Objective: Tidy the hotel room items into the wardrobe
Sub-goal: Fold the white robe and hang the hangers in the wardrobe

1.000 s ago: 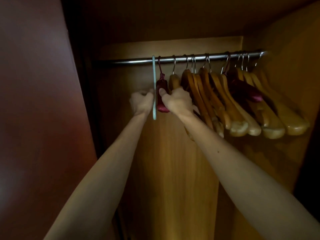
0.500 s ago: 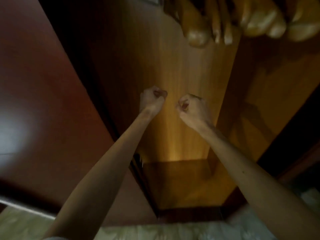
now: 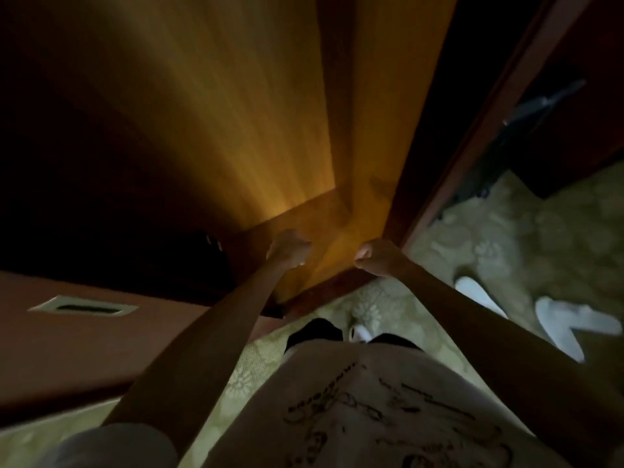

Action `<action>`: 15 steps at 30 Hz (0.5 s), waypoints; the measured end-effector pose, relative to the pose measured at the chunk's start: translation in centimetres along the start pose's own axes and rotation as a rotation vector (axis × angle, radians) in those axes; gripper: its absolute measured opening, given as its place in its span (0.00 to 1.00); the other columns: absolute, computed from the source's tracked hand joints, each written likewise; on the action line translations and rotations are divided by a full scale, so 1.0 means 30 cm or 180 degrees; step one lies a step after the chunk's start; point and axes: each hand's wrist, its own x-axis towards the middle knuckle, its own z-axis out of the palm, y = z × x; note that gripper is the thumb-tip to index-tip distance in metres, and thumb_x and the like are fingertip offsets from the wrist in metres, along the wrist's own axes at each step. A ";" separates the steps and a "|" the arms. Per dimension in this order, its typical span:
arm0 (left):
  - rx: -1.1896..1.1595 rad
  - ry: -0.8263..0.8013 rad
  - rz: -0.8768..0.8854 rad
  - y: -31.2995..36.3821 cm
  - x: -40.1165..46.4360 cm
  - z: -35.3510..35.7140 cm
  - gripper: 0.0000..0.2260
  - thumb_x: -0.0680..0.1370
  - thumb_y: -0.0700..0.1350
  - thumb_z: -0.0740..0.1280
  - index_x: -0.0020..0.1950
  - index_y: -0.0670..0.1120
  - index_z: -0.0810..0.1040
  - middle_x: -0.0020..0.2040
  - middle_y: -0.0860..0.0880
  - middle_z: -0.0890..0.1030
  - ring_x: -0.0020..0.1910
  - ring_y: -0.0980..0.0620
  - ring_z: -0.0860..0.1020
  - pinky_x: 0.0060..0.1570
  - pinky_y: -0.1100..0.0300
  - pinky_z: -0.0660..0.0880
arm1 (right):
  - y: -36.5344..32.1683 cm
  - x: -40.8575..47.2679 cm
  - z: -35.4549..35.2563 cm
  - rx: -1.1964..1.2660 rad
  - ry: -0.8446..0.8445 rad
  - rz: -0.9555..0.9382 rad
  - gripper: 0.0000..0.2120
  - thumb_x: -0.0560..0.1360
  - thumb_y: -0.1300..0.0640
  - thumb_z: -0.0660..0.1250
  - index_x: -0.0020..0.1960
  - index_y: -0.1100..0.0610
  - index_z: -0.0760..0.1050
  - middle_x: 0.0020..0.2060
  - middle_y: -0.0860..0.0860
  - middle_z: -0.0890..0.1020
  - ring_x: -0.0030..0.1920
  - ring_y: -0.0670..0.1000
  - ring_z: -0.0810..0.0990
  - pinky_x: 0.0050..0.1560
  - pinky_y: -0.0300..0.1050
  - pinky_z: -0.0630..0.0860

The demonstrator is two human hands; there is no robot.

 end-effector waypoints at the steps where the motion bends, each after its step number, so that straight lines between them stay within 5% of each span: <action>1: 0.0154 -0.0180 -0.0003 0.004 0.025 0.051 0.09 0.79 0.45 0.64 0.39 0.46 0.76 0.45 0.42 0.85 0.46 0.42 0.85 0.49 0.49 0.83 | 0.068 -0.012 0.024 0.0119 -0.0037 0.0181 0.13 0.77 0.54 0.70 0.57 0.61 0.82 0.54 0.55 0.84 0.56 0.54 0.82 0.59 0.48 0.78; 7: 0.0774 -0.1040 0.0365 0.038 0.156 0.320 0.06 0.79 0.42 0.64 0.53 0.44 0.80 0.46 0.46 0.84 0.37 0.51 0.82 0.31 0.63 0.76 | 0.353 -0.170 0.173 0.0967 0.0277 0.1312 0.11 0.78 0.59 0.67 0.58 0.61 0.83 0.58 0.57 0.84 0.60 0.56 0.81 0.60 0.43 0.72; 15: 0.2215 -0.2294 0.1141 0.069 0.205 0.553 0.06 0.77 0.43 0.67 0.41 0.47 0.81 0.41 0.46 0.86 0.33 0.50 0.82 0.31 0.63 0.75 | 0.470 -0.411 0.608 0.2624 0.1229 0.3120 0.09 0.74 0.63 0.66 0.46 0.63 0.84 0.45 0.59 0.86 0.45 0.61 0.85 0.49 0.54 0.82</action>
